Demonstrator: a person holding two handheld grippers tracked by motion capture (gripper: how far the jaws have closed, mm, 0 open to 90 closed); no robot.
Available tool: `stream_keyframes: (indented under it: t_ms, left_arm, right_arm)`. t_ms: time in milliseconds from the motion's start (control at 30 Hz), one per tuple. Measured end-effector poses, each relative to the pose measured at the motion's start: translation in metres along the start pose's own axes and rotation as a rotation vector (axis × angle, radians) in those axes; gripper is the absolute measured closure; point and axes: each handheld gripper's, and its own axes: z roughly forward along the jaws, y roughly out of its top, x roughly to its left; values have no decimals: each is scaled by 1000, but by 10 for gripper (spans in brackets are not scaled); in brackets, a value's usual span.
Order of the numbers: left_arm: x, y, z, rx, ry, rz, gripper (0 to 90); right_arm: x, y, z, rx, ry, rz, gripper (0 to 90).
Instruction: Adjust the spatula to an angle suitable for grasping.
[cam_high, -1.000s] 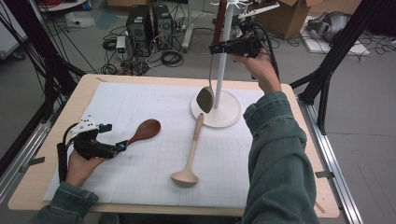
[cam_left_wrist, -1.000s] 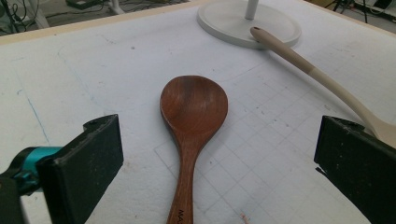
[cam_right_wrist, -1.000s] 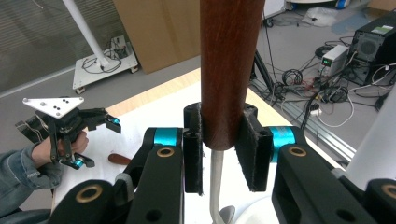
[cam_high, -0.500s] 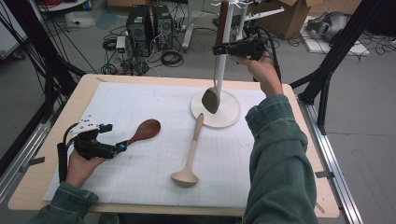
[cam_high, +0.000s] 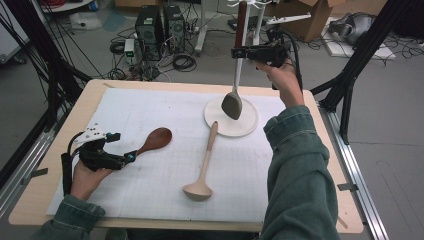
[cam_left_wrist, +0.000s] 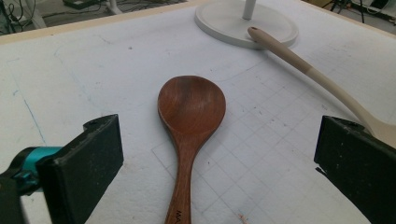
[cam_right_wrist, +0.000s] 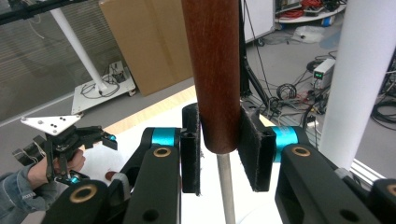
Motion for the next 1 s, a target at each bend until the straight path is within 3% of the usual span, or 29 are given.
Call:
stream_keyframes:
  t_ms: [433, 667, 1000]
  left_arm:
    - [0, 0, 0, -1, 2, 1, 17]
    - [0, 1, -1, 0, 0, 3, 17]
    - [0, 1, 0, 1, -3, -3, 17]
  right_arm:
    - [-2, -2, 3, -31, 37, 53, 720]
    - [1, -1, 7, -28, 56, 54, 728]
    - [2, -1, 2, -27, 45, 55, 726]
